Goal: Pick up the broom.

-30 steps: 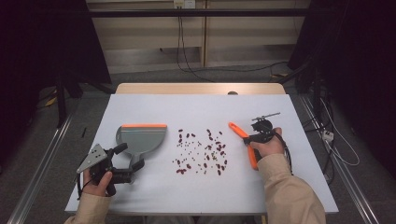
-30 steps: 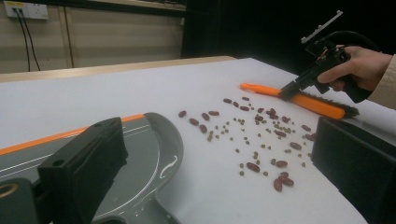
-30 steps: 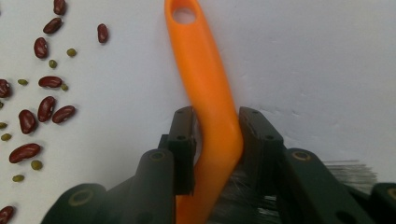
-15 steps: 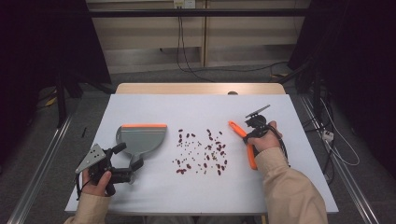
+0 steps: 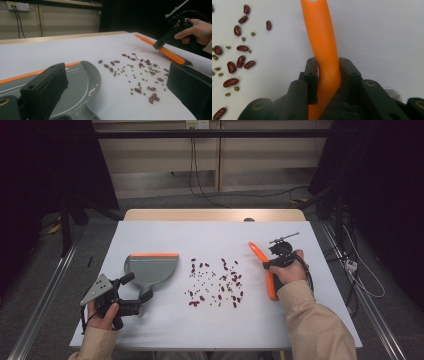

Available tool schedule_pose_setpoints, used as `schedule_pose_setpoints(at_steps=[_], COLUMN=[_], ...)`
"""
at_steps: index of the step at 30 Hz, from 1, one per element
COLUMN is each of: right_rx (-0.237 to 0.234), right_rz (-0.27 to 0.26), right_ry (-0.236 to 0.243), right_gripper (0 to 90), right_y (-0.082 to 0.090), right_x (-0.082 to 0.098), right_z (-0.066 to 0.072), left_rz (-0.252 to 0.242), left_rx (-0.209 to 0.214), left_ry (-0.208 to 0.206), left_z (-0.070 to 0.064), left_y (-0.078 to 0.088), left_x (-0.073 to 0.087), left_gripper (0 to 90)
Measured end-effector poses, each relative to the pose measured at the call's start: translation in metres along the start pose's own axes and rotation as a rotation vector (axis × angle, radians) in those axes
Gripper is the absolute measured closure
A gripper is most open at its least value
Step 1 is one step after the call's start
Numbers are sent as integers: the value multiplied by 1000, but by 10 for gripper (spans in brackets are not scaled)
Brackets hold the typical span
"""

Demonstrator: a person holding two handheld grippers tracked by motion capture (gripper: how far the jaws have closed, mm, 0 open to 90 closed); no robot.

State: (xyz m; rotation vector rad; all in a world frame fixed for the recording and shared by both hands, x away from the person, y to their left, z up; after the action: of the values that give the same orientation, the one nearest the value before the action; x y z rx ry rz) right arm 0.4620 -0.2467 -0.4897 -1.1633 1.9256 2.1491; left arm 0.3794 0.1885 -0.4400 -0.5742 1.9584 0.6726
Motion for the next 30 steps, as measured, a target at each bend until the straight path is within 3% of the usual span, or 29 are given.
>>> schedule_pose_setpoints(at_steps=[5, 17, 22, 27, 30], right_rx=[16, 93, 125, 138, 160], right_rz=[-111, -485, -634, -706, -730], right_ry=[-12, 10, -26, -59, -48], right_gripper=[705, 708, 708, 709, 710], right_y=[17, 62, 77, 89, 93], right_x=[1, -3, 1, 2, 1], right_z=[-1, 19, 26, 24, 26], left_rz=[-7, -2, 8, 19, 24], left_rx=[0, 1, 8, 21, 31], left_ry=[-1, -17, -21, -46, -58], left_z=[-2, -5, -8, -16, -22], left_y=[0, -3, -6, -12, -15], left_x=[-1, -3, -3, -6, -7], left_gripper=[30, 30, 30, 30, 30])
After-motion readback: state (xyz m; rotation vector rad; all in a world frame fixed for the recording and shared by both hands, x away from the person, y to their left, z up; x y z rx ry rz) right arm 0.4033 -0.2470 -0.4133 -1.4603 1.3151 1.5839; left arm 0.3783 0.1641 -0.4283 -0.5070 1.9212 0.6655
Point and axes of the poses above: each handheld gripper's, and its own axes: y roughly backward along the jaws, x roughly out of its underside, z roughly to its left, the point moved 8 cm from there along -y, roughly forward along the jaws, and after that the axes turned 13 degrees about y, right-handed, at the moved point
